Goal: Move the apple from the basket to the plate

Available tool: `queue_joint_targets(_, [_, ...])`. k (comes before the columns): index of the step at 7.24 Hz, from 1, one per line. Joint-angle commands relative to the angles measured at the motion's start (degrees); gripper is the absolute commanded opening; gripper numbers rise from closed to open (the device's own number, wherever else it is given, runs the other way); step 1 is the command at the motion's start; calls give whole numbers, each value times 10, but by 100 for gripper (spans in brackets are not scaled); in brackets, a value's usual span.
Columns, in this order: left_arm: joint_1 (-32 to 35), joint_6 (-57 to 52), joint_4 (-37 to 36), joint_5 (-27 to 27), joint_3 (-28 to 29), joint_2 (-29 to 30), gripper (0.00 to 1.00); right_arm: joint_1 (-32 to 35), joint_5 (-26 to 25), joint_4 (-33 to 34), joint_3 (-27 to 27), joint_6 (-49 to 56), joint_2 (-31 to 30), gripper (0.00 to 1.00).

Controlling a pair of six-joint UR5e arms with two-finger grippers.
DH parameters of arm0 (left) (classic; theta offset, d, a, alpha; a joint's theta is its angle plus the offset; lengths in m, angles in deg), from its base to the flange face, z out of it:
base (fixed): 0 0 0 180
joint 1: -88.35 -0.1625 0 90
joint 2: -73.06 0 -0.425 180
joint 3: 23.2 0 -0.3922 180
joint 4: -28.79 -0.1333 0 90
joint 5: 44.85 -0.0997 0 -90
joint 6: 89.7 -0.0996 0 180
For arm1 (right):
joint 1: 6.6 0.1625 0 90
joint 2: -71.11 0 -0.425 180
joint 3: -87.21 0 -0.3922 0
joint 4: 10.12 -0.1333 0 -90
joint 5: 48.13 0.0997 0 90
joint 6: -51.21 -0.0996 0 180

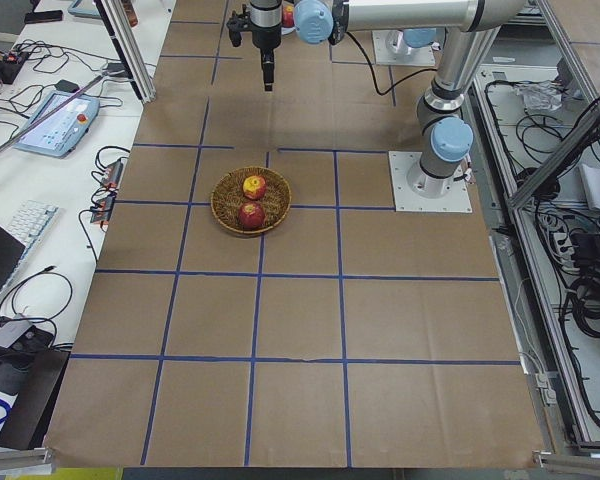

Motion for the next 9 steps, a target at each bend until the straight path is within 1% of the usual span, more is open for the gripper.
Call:
queue_joint_targets(1, [-4, 13, -11, 1, -6, 8, 99, 1, 0, 0, 0, 0, 0, 100])
queue_joint_targets(2, [-11, -29, -15, 2, -19, 12, 99, 0, 0, 0, 0, -1, -1, 100])
queue_joint_targets(3, [-40, -126, -57, -1, -40, 13, 99, 0, 0, 0, 0, 0, -1, 100])
queue_joint_targets(5, [-122, -267, -150, 3, -117, 27, 99, 0, 0, 0, 0, 0, -1, 100])
queue_joint_targets(6, [-138, -282, -225, 3, -131, 64, 99, 0, 0, 0, 1, -1, 0, 100])
queue_joint_targets(7, [-140, -283, -239, 1, -117, 110, 99, 0, 0, 0, 0, 0, 0, 100])
queue_joint_targets(8, [-140, -286, -280, -2, -117, 140, 99, 0, 0, 0, 1, 0, -1, 100])
queue_joint_targets(9, [-141, -310, -332, -2, -129, 164, 99, 0, 0, 0, 1, 0, 0, 100])
